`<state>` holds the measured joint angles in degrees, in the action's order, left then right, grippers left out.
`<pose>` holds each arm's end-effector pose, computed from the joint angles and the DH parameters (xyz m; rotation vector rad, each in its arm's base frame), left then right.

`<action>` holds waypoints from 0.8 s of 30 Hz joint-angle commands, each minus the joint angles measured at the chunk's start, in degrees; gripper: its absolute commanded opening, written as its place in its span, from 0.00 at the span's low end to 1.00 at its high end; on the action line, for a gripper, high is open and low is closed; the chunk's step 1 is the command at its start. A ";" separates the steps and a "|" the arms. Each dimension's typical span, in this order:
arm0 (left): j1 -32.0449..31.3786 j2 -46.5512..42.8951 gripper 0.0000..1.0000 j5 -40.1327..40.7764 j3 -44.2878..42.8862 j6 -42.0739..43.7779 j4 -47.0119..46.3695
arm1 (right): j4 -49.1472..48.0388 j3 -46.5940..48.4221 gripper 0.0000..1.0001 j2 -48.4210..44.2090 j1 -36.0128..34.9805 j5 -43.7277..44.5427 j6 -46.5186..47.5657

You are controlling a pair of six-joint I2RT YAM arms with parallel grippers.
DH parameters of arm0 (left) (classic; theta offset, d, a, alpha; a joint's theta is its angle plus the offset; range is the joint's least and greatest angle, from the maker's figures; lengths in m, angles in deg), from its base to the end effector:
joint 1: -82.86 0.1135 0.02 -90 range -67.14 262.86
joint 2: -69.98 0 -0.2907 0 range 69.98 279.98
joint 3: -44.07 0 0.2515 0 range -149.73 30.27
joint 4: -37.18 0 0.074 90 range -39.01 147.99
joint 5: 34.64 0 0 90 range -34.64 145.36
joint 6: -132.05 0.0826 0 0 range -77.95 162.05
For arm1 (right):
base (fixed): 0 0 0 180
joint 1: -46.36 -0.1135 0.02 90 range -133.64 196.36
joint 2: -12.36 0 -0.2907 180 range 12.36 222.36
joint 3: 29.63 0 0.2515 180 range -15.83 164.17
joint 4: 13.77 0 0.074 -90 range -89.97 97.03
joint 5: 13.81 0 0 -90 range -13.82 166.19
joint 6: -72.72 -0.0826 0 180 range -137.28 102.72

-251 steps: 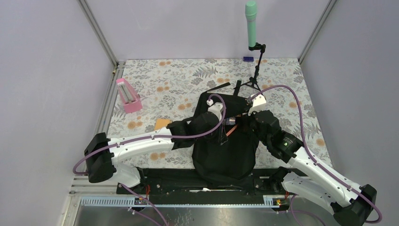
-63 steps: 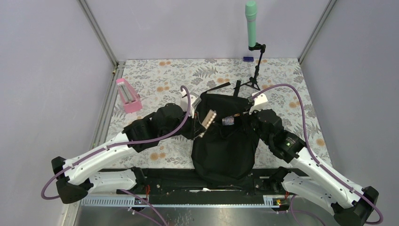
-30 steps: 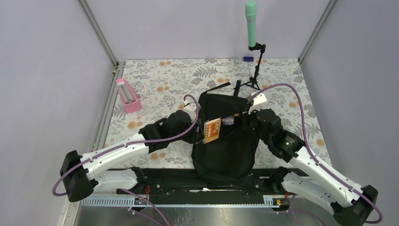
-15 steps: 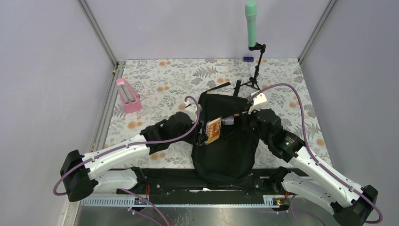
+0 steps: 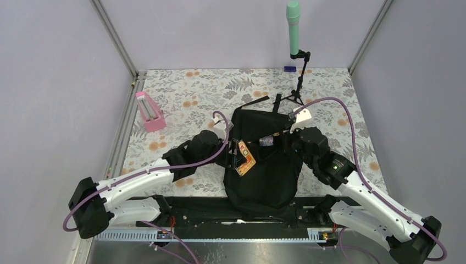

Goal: Pack the student bag
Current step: Pick up the stationery from the center of the board.

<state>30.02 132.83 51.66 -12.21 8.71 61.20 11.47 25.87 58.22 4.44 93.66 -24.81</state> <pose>0.1600 -0.2199 0.2638 0.4232 2.2172 -0.9328 0.1748 0.1236 0.3231 -0.3371 1.8114 0.3256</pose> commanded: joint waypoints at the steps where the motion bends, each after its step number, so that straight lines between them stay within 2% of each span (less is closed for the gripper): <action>1: 1.38 0.25 0.64 -1.64 0.21 -0.54 -4.97 | -4.25 1.24 0.16 -0.45 -0.42 1.49 0.32; 3: 1.46 0.56 0.61 -1.94 0.24 -0.43 -5.51 | -4.31 1.12 0.17 -0.53 -0.43 1.59 0.37; 8: 1.53 0.65 0.39 -2.37 0.26 -0.77 -6.35 | -4.28 1.12 0.17 -0.47 -0.41 1.69 0.36; 12: 1.43 0.18 0.28 -4.27 0.56 -1.68 -6.73 | -4.31 1.18 0.17 -0.20 -0.44 1.60 0.40; 14: 1.43 -0.82 0.12 -4.07 0.96 -2.30 -6.77 | -4.29 1.11 0.17 -0.24 -0.45 1.60 0.31; 16: 1.48 -2.57 0.01 -3.22 1.52 -2.95 -6.79 | -4.31 1.11 0.17 -0.38 -0.42 1.59 0.32; 24: 1.45 -8.23 0.00 -4.79 0.09 -8.30 -8.03 | -4.26 1.62 0.17 -0.36 -0.44 0.62 -0.36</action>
<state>31.38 127.01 49.23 -9.98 3.94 57.47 11.30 25.87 58.22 4.44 93.66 -24.84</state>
